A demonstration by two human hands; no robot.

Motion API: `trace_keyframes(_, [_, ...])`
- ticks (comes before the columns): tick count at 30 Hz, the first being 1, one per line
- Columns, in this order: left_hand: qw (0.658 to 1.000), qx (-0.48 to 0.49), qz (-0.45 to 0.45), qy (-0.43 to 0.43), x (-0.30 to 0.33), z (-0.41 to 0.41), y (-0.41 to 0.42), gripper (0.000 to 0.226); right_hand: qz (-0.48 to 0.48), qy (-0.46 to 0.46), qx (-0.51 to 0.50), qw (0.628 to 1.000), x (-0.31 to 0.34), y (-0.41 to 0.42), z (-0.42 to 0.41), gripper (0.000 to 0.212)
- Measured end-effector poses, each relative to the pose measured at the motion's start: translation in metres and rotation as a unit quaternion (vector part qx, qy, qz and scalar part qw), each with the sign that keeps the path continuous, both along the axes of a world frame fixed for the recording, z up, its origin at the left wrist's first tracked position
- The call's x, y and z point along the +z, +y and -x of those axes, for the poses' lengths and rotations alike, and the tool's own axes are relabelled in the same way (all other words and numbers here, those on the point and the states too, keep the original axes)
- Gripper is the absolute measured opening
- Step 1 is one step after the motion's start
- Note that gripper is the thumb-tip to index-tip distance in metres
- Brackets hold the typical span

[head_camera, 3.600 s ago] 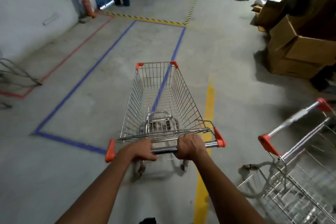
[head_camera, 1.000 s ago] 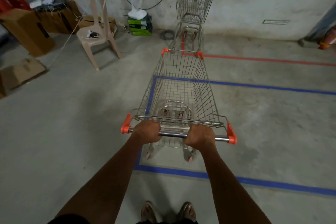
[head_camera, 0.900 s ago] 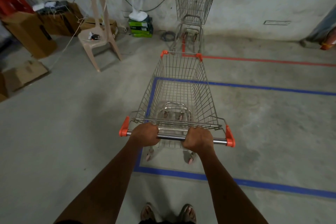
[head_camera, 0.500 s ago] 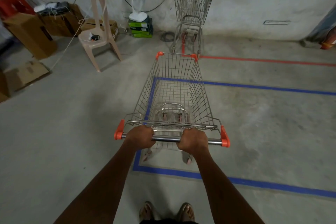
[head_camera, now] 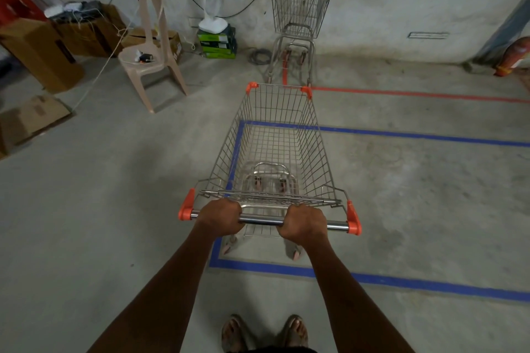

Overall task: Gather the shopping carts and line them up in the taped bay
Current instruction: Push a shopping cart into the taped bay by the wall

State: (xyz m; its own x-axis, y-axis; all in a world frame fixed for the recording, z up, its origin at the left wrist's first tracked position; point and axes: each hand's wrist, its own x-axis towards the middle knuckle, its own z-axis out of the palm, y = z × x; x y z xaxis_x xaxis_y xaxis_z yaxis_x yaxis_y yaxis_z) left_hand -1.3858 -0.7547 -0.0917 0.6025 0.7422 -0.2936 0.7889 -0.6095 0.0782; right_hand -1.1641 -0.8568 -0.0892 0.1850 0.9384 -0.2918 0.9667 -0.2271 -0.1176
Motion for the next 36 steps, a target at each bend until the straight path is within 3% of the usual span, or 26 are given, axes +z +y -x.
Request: trace_keyframes(36, [1.000, -0.016, 0.008, -0.003, -0.005, 0.009, -0.013, 0.026, -0.001, -0.012, 0.014, 1.000, -0.004, -0.012, 0.007, 0.041])
